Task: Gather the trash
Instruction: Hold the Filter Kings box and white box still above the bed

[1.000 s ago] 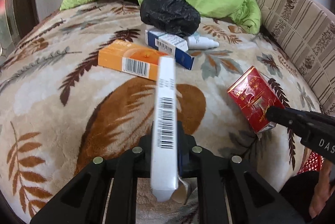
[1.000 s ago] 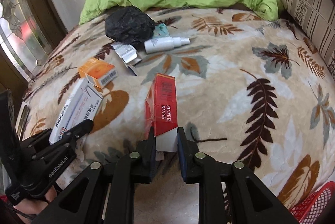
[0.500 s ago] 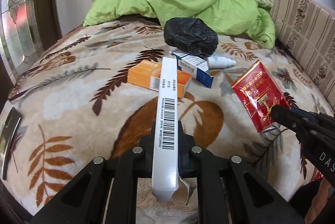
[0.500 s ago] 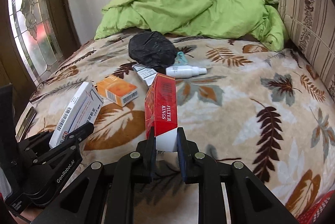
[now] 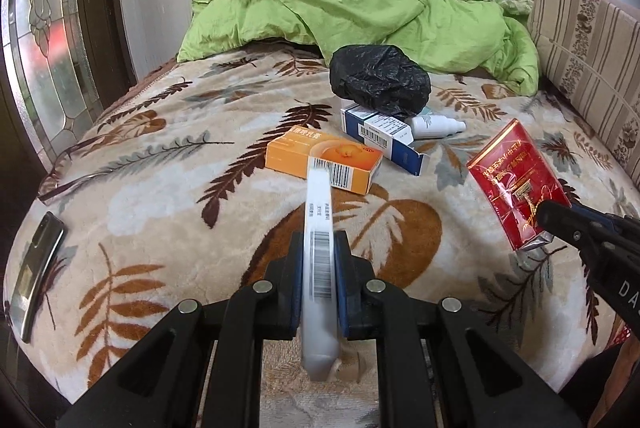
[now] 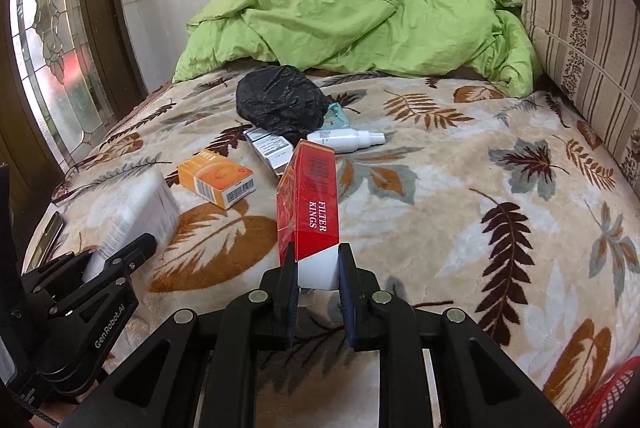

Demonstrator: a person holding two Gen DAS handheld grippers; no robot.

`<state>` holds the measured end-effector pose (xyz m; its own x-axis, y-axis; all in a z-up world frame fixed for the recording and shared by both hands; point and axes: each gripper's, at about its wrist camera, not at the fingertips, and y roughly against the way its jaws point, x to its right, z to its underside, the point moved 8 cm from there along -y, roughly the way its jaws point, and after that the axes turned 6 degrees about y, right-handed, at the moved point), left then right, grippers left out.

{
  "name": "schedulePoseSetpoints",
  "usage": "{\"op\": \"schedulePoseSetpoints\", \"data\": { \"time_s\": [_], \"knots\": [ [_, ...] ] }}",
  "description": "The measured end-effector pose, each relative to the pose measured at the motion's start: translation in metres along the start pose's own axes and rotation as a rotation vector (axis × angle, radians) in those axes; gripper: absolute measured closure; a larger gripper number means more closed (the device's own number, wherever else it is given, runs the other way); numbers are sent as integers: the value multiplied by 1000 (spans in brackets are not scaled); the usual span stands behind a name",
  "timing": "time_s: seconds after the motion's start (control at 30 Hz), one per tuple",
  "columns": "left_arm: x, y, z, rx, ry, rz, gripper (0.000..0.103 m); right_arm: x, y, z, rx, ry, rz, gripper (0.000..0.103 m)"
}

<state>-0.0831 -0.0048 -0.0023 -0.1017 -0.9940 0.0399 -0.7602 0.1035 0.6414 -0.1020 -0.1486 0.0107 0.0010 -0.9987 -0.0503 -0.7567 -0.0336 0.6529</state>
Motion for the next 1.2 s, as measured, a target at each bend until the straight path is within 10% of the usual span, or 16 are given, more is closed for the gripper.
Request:
{"op": "schedulePoseSetpoints", "data": {
  "time_s": [0.6,1.2],
  "knots": [
    [-8,-32,15,-186,98,66,90,-5,1,-1,4,24,-7,84],
    [-17,-4,-3,-6,62,-49,90,-7,4,-1,10,29,-11,84]
  ]
}}
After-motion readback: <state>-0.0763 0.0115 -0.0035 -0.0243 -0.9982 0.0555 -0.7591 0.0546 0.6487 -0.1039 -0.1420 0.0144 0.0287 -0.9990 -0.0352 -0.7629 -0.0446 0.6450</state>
